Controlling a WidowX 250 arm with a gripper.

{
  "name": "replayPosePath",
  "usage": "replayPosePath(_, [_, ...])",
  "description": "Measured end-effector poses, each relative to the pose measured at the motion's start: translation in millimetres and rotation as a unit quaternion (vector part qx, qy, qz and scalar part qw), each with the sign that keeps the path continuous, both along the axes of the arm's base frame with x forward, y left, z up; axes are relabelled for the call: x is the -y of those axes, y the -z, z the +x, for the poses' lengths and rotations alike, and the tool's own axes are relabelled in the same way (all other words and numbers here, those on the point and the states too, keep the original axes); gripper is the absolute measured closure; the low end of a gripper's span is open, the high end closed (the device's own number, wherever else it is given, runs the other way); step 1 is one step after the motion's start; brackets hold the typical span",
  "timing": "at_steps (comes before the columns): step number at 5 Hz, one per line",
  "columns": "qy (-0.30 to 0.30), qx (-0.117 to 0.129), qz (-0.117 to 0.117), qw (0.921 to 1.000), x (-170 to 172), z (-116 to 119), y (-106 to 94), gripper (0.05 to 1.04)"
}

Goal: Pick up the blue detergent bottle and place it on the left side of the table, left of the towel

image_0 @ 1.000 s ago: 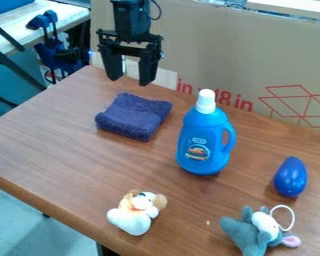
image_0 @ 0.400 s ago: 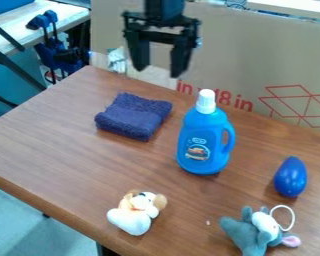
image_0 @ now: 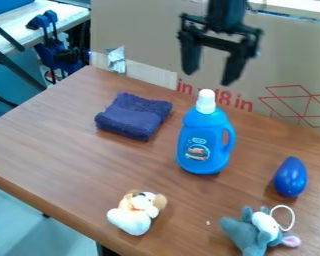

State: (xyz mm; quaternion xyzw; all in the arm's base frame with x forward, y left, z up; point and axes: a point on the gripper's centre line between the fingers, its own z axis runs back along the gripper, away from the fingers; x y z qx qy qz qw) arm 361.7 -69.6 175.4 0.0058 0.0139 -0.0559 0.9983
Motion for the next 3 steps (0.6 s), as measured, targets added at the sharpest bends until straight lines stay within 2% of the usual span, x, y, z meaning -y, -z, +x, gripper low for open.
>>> replayPosePath(1, [-0.007,-0.02,0.028,0.9994,6,-3,0.5,0.082])
replayPosePath(3, [-0.042,-0.06,0.046,0.9963,-14,-13,10.4,0.082])
